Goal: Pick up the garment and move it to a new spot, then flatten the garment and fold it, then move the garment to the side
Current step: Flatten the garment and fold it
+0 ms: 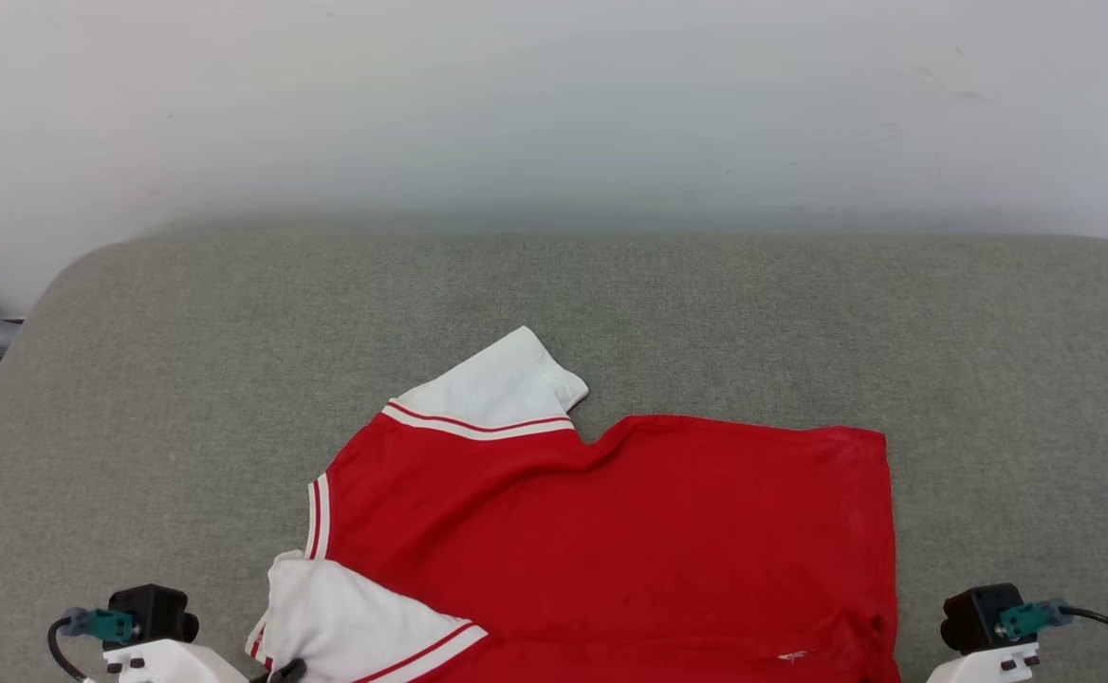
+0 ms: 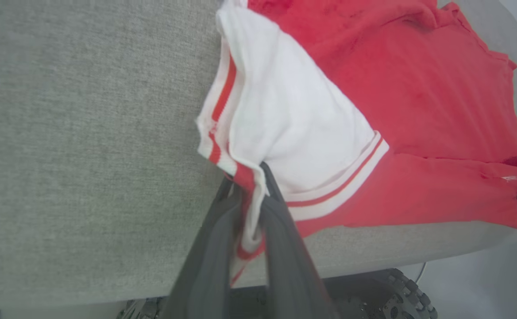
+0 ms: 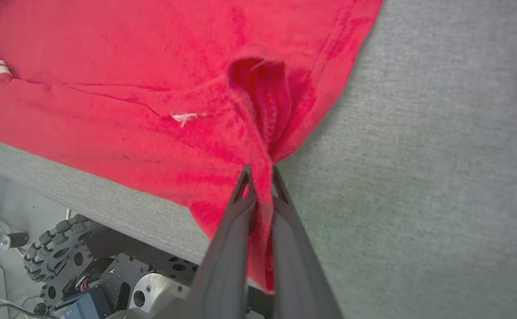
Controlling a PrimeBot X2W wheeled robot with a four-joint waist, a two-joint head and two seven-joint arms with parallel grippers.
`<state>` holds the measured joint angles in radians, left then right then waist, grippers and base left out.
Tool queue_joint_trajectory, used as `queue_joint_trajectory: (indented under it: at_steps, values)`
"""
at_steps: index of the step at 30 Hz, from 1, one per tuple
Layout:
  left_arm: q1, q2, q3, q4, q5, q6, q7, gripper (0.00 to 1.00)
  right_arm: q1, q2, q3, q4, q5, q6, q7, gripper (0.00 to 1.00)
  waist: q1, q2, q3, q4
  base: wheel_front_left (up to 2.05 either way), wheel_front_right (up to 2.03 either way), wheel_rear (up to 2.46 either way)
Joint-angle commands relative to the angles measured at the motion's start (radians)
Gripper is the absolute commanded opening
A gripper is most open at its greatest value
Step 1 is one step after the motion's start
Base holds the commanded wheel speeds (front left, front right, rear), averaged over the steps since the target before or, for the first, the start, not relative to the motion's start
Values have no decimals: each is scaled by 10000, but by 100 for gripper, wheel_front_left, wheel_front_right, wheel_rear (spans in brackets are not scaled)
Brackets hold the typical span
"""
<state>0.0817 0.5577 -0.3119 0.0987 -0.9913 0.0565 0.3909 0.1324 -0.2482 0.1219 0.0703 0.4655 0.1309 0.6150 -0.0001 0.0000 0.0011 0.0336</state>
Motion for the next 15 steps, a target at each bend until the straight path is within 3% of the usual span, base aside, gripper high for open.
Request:
queue_joint_trajectory:
  at_steps: [1, 2, 3, 9, 15]
  values:
    - [-117, -22, -9, 58, 25, -40, -64, 29, 113, 24, 0, 17, -16, -3, -101, 100, 1, 0, 28, -26, 0, 0, 0]
    - [-193, -76, -11, 105, 42, -54, -128, 82, 119, 39, 15, -25, -60, -3, -280, 100, 1, 0, 51, -48, 0, 0, 0]
    - [-277, -102, 20, 166, 81, -74, -209, 100, 113, 33, 26, -62, -107, -3, -474, 100, 1, 0, 62, -70, 0, 0, 0]
    - [-400, -39, 49, 263, 389, -58, -607, 100, 180, 109, -99, -469, -375, -3, -2115, 100, 1, 0, -8, -170, 0, 0, 0]
    - [-675, 174, -128, -128, 1473, 30, -1543, 100, 120, 346, -492, -1098, -937, -3, -3949, 100, 1, 0, -63, -225, 0, 0, 0]
